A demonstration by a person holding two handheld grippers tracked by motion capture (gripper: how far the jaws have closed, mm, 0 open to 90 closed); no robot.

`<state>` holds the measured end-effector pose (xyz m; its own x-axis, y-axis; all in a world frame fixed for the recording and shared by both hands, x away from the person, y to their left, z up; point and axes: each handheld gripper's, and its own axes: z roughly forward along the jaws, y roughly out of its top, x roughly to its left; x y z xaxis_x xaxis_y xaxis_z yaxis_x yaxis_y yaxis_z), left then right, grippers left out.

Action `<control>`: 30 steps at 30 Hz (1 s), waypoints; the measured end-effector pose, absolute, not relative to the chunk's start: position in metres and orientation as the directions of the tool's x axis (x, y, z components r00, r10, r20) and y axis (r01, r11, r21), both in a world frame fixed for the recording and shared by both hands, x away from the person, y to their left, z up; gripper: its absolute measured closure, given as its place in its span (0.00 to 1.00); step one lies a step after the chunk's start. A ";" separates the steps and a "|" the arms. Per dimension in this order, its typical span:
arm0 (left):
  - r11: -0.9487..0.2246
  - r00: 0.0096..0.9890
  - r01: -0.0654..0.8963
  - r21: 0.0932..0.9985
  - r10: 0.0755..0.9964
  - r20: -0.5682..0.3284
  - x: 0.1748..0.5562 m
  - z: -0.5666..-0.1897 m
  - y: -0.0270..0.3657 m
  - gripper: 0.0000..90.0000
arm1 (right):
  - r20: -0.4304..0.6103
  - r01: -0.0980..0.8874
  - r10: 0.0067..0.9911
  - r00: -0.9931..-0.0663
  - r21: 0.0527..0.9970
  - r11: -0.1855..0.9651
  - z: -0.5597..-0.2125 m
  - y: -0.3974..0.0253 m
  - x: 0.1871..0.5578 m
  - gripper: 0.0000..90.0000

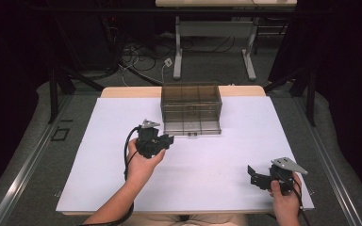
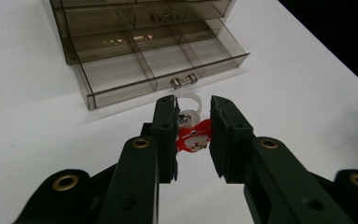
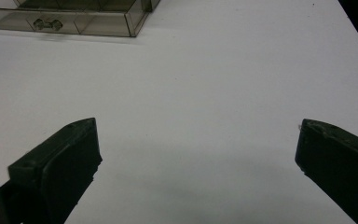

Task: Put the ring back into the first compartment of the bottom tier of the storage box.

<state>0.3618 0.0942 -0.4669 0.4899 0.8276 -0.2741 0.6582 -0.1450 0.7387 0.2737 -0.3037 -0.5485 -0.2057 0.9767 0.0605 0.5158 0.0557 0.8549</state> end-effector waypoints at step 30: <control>-0.114 0.417 0.676 0.728 0.874 -0.250 0.403 -0.441 0.100 0.80 | 0.060 0.508 0.976 -0.211 0.860 0.057 -0.549 -0.303 0.275 0.00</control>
